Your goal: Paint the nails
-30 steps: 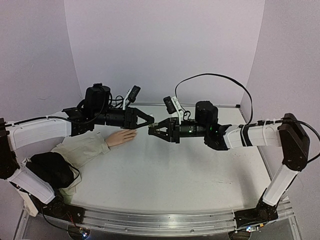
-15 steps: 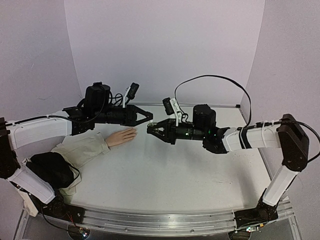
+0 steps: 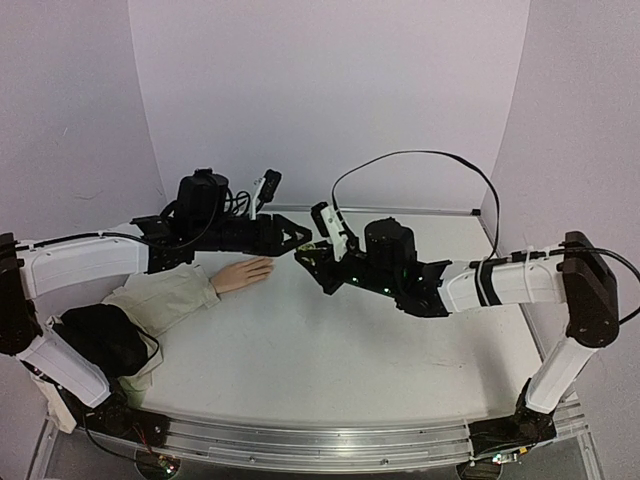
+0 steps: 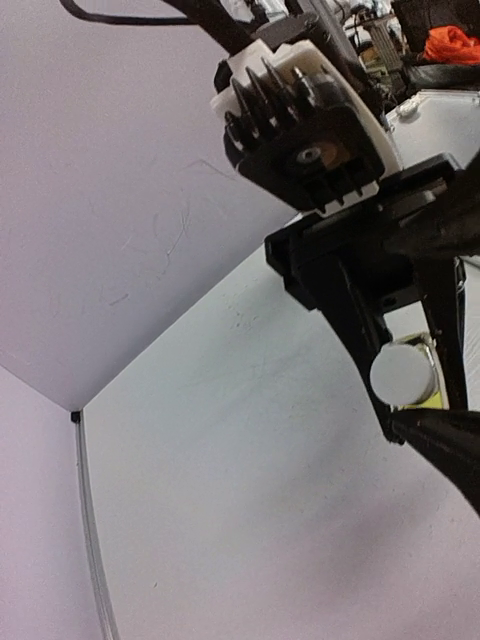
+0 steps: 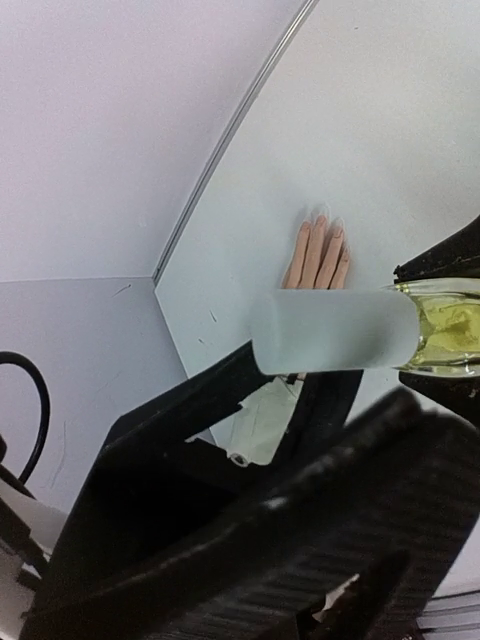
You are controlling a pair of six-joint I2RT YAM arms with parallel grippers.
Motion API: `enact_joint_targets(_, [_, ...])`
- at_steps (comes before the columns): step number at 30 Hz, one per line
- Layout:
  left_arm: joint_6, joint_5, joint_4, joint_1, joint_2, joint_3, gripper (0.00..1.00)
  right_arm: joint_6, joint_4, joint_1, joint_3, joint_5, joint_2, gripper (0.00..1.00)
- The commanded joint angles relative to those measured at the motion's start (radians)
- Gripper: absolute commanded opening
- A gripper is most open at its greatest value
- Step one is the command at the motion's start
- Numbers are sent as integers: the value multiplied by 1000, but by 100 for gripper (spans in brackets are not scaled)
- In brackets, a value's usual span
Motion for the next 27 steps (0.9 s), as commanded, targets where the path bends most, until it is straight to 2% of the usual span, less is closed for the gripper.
enact_joint_targets(1, [-37, 106, 23, 22, -17, 42, 59, -41, 42, -42, -11, -188, -35, 0])
enact_joint_targets(6, [-52, 202, 23, 48, -34, 26, 73, 11, 48, -91, -52, -400, -69, 0])
enact_joint_targets(9, [-61, 241, 21, 50, -24, 27, 75, 30, 47, -104, -54, -483, -76, 0])
enact_joint_targets(18, [-48, 213, -33, 49, -8, 40, 57, 48, 45, -105, -35, -512, -69, 0])
enact_joint_targets(27, [-3, 207, -132, 44, 13, 85, 44, 48, 42, -105, -24, -511, -61, 0])
